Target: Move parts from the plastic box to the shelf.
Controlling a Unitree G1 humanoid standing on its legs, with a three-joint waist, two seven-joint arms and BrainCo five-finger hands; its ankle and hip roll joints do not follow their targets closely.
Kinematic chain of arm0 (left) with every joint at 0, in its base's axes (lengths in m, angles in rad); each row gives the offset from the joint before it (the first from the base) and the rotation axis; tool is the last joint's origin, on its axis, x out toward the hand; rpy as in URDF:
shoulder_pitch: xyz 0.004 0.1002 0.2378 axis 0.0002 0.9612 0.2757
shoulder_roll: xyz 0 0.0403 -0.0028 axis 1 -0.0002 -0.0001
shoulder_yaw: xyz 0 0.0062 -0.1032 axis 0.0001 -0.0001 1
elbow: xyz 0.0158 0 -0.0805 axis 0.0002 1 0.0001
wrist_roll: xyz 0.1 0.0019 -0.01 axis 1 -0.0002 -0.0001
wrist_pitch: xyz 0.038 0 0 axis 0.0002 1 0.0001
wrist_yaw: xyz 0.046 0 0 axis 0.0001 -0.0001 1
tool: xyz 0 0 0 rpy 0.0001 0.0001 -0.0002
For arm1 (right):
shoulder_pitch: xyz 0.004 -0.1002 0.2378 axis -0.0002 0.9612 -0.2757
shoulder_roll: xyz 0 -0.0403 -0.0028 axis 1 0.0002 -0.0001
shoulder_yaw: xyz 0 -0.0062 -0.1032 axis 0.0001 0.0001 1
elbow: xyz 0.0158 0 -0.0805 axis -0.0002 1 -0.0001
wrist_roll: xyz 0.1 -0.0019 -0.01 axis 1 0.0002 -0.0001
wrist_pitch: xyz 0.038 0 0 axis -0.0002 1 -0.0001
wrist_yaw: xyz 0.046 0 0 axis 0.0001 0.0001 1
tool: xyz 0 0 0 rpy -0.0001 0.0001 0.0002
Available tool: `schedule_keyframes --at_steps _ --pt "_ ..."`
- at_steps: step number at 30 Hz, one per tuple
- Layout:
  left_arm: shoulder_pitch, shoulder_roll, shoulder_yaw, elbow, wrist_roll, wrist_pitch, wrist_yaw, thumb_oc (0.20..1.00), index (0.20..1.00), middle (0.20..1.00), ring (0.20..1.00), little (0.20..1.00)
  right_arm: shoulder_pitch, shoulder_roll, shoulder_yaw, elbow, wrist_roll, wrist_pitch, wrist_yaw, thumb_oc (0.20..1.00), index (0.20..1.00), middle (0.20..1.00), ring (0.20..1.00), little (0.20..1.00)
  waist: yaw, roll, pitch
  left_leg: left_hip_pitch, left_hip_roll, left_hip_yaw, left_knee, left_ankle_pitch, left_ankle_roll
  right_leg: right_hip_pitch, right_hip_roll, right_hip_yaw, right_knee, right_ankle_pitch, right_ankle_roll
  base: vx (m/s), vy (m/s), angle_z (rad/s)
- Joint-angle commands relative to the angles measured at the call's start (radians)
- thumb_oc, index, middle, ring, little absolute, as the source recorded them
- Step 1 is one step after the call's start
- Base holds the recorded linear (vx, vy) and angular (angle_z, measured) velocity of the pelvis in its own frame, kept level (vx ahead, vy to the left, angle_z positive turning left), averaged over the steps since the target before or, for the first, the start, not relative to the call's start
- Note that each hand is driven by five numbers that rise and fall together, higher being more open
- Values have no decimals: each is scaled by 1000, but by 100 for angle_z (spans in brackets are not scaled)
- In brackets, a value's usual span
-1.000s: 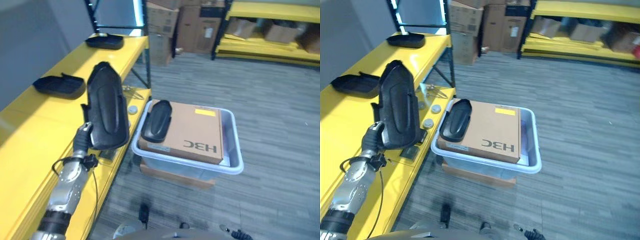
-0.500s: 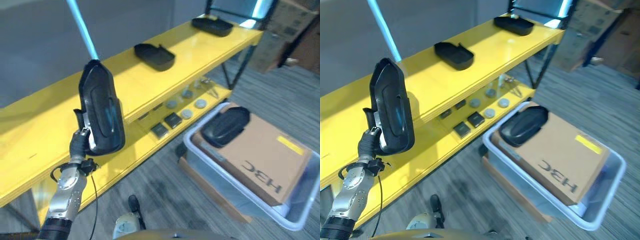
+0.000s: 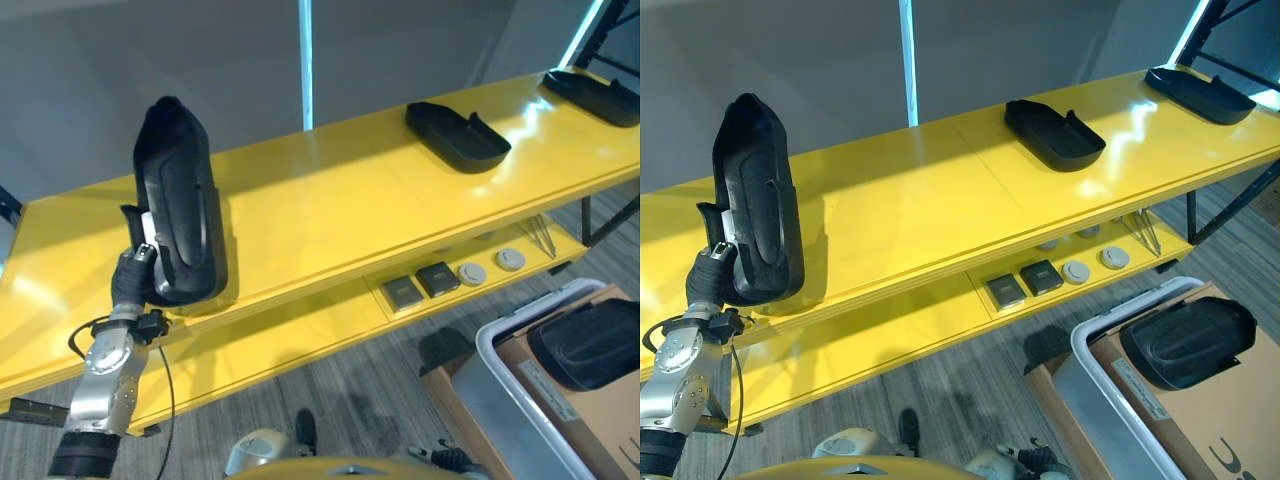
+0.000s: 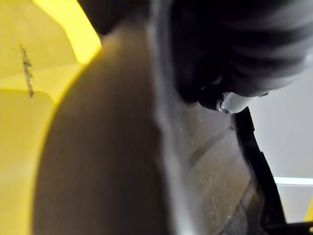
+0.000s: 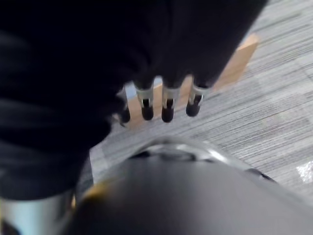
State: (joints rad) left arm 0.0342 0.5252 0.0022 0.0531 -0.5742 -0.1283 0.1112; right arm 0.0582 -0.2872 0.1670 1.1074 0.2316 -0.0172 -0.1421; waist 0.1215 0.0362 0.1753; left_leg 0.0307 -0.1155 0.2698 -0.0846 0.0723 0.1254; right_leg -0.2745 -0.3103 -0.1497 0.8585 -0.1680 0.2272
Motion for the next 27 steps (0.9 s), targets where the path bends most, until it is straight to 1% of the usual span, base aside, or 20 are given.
schedule_keyframes --at_steps 1,2,3,5,6,9,13,17,21,23,27 --pt "-120 0 -1 -91 22 -56 55 200 200 200 200 200 41 -13 9 15 33 -44 7 1000 1000 1000 1000 1000 -52 15 -1 -77 60 -99 109 -109 -78 110 86 -72 -553 214 -80 75 -326 65" --pt "-125 1 -4 -96 22 -53 57 200 200 200 200 200 39 -13 6 17 35 -48 9 1000 1000 1000 1000 1000 -55 10 -1 -78 60 -104 109 -111 -81 108 83 -64 -605 236 -75 158 -496 100" --pt "-130 -1 -14 -123 16 -25 52 200 200 200 200 200 34 -9 -18 11 24 -36 14 1000 1000 1000 1000 1000 -73 -11 6 -60 80 -130 100 -127 -90 120 84 1 -730 275 -41 169 -444 87" --pt "-129 -13 -21 -126 26 -4 50 200 200 200 200 200 39 -17 -15 1 20 -23 22 1000 1000 1000 1000 1000 -72 -24 -6 -55 108 -133 95 -107 -114 176 87 -22 -791 272 -35 171 -377 62" --pt "-129 -17 -29 -131 33 10 56 200 200 200 200 200 36 -20 -12 -1 18 -12 26 1000 1000 1000 1000 1000 -70 -30 -15 -55 126 -130 95 -98 -125 198 94 -30 -806 266 -37 135 -251 63" --pt "-141 -58 -63 -141 67 92 101 200 200 200 200 200 34 -33 2 -14 32 34 15 1000 1000 1000 1000 1000 -72 -45 -39 -48 183 -118 94 -71 -167 265 125 -56 -859 246 -59 164 -277 22" --pt "-182 -88 -108 -93 103 127 187 200 200 200 200 200 34 -47 9 -33 42 67 14 1000 1000 1000 1000 1000 -94 -44 -49 -41 227 -97 90 -52 -190 288 150 -66 -872 226 -80 76 -155 1" --pt "-239 -109 -142 -16 107 151 275 200 200 200 200 200 38 -51 24 -54 45 89 16 1000 1000 1000 1000 1000 -119 -41 -54 -33 249 -76 85 -42 -198 293 163 -61 -873 214 -91 35 -75 -10" --pt "-329 -139 -181 136 91 183 361 200 200 200 200 200 54 -45 44 -65 15 106 27 1000 1000 1000 1000 1000 -166 -38 -69 -11 262 -45 76 -41 -200 296 175 -42 -868 202 -95 69 -59 -10" --pt "-373 -154 -200 209 116 208 397 200 200 200 200 200 60 -42 55 -62 19 108 29 1000 1000 1000 1000 1000 -184 -36 -75 -3 265 -32 70 -39 -200 296 178 -33 -867 201 -94 55 -44 -22" --pt "-473 -181 -226 415 121 212 476 200 200 200 200 200 68 -35 75 -47 6 103 35 1000 1000 1000 1000 1000 -226 -30 -88 16 266 -9 59 -39 -199 295 183 -8 -867 197 -90 53 -21 -15"
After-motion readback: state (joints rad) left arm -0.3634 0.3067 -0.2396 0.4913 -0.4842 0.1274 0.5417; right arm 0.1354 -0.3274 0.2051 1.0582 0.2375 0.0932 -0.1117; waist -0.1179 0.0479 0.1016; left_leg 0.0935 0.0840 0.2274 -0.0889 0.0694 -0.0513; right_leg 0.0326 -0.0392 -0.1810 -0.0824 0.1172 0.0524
